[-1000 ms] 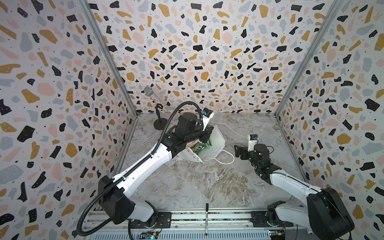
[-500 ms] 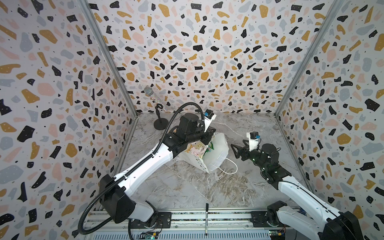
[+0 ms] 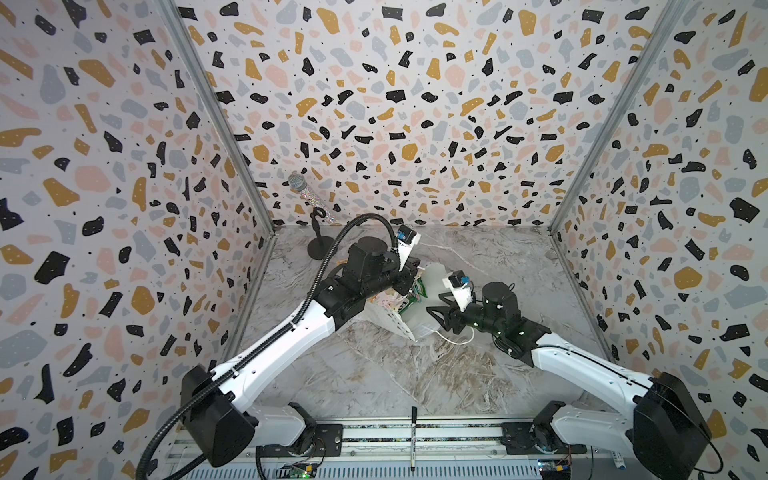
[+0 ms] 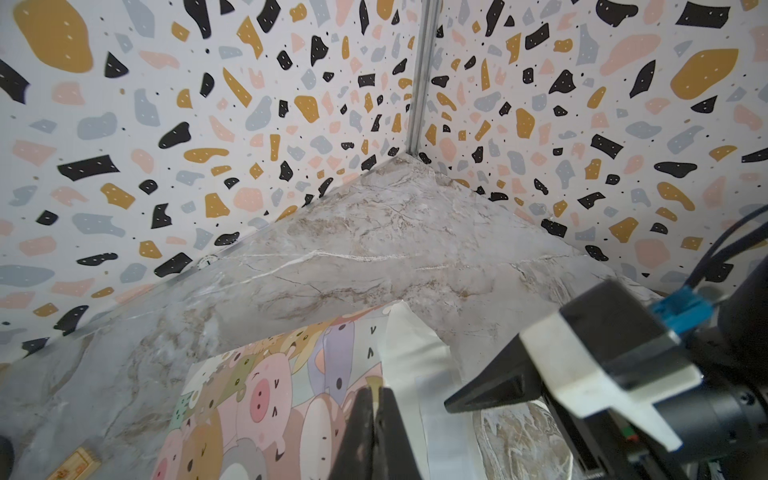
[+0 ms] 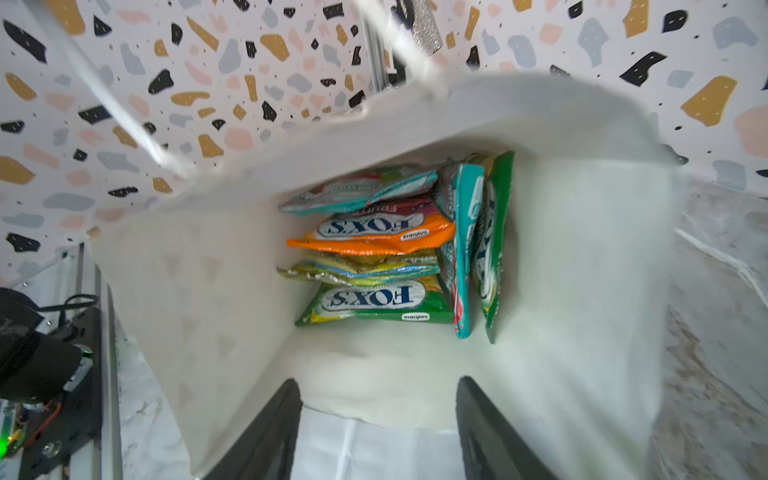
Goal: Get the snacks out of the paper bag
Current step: 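Hold the tilted bag with the left gripper while the right gripper reaches inside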
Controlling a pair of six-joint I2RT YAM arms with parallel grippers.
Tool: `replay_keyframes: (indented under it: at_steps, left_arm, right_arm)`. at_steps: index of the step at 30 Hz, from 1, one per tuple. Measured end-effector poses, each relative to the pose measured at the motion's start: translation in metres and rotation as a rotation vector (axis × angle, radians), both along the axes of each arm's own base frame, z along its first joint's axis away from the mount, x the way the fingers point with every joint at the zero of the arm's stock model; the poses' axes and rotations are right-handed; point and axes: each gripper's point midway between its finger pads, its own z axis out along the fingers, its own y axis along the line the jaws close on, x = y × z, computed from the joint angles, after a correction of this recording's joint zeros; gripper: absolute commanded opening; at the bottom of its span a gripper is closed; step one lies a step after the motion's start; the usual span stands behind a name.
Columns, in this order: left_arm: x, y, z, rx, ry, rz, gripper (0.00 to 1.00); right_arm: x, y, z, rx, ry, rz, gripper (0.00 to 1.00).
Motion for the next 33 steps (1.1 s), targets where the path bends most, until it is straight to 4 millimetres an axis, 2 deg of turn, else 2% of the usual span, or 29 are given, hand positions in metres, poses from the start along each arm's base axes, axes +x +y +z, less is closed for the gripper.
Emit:
replay_keyframes:
  at_steps: [5, 13, 19, 23, 26, 29, 31, 33]
  left_arm:
    - [-0.001, 0.008, 0.004, -0.006, -0.033, 0.029, 0.00]
    - [-0.002, 0.010, 0.002, 0.001, -0.048, 0.033, 0.00]
    - [-0.005, 0.013, 0.000, 0.004, -0.053, 0.028, 0.00]
    - [-0.009, 0.014, -0.001, 0.005, -0.063, 0.020, 0.00]
    - [-0.011, 0.016, 0.000, 0.005, -0.075, 0.017, 0.00]
    - [-0.011, 0.016, 0.003, 0.001, -0.086, 0.016, 0.00]
    - [-0.012, 0.017, 0.004, -0.002, -0.090, 0.015, 0.00]
    - [-0.013, 0.017, 0.005, -0.004, -0.092, 0.013, 0.00]
  right_arm:
    - [0.001, 0.019, -0.024, -0.070, 0.014, 0.024, 0.55]
    - [-0.003, 0.036, -0.067, -0.160, 0.061, 0.046, 0.55]
    - [-0.013, 0.049, -0.086, -0.188, 0.089, 0.088, 0.55]
    - [-0.010, 0.056, -0.083, -0.190, 0.080, 0.081, 0.55]
    - [0.004, 0.057, -0.072, -0.184, 0.045, 0.015, 0.53]
    - [0.021, 0.054, -0.063, -0.184, 0.003, -0.068, 0.47]
    - [0.031, 0.051, -0.060, -0.191, -0.023, -0.119, 0.37]
    - [0.040, 0.050, -0.060, -0.200, -0.034, -0.154, 0.33]
